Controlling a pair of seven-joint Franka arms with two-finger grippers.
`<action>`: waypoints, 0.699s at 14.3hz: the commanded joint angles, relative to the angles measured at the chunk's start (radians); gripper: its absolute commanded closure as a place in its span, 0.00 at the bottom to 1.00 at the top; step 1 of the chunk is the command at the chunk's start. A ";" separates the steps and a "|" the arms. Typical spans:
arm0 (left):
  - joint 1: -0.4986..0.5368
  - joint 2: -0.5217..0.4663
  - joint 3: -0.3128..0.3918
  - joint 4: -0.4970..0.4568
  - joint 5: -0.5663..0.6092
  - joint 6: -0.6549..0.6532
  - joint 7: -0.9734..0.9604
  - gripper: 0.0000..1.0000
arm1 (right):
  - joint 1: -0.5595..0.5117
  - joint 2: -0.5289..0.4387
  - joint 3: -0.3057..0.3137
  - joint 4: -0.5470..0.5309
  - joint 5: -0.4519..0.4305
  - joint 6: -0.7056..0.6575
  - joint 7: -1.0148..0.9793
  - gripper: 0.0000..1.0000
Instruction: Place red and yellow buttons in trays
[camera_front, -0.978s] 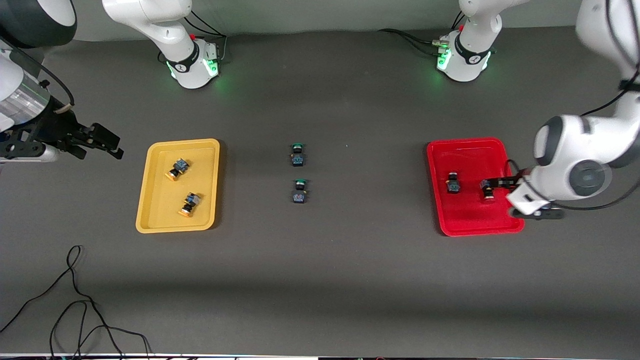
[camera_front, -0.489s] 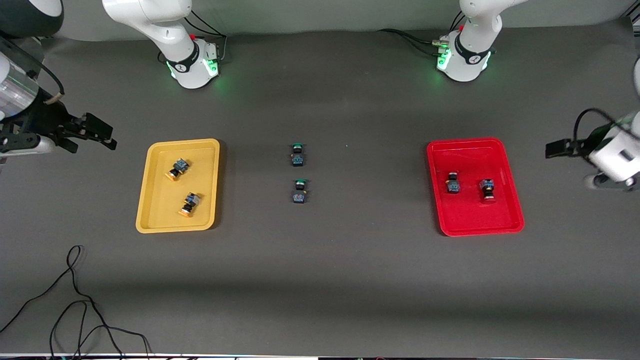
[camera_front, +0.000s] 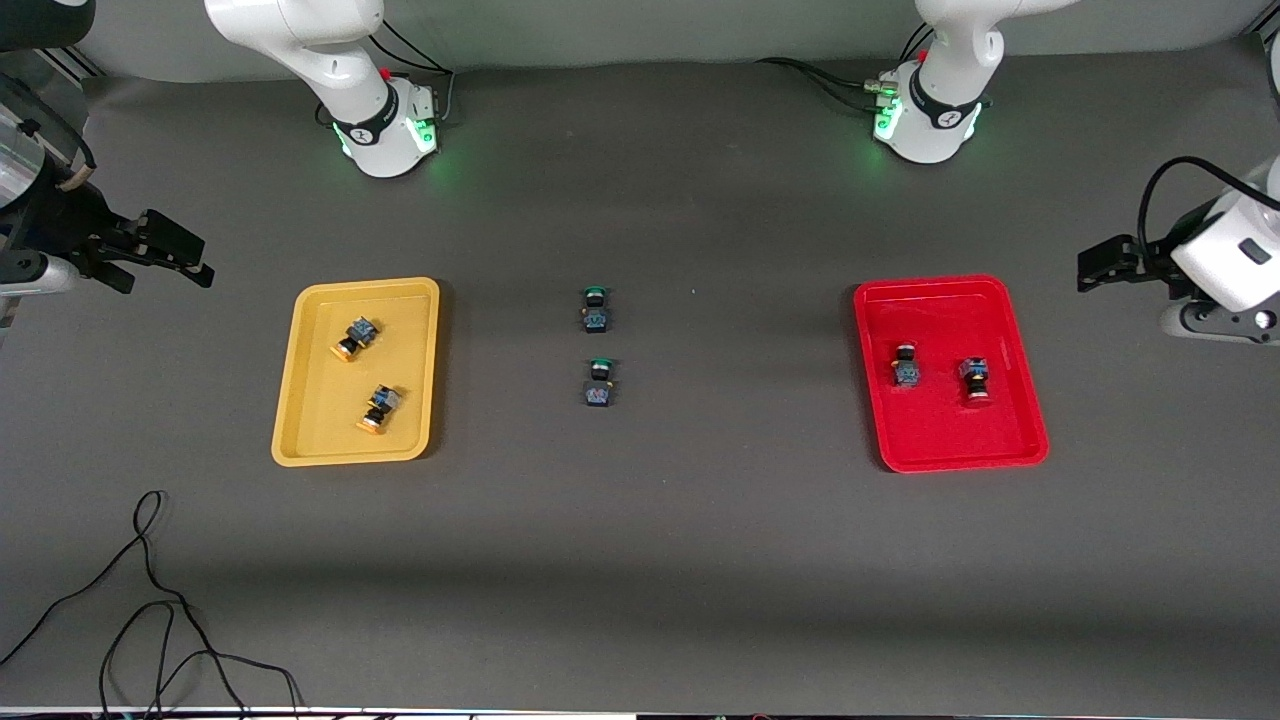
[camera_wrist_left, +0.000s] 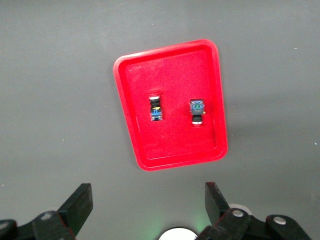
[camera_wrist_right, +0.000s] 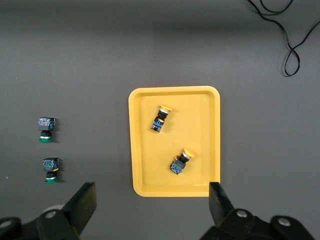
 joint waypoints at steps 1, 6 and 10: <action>-0.109 -0.022 0.099 0.005 -0.018 -0.018 -0.001 0.01 | -0.013 0.010 0.001 0.044 -0.012 -0.025 -0.024 0.00; -0.115 -0.024 0.098 0.002 -0.038 -0.012 -0.063 0.00 | -0.015 0.025 0.001 0.054 -0.012 -0.060 -0.040 0.00; -0.115 -0.024 0.098 0.003 -0.036 -0.016 -0.064 0.00 | -0.015 0.028 0.004 0.067 -0.013 -0.065 -0.038 0.00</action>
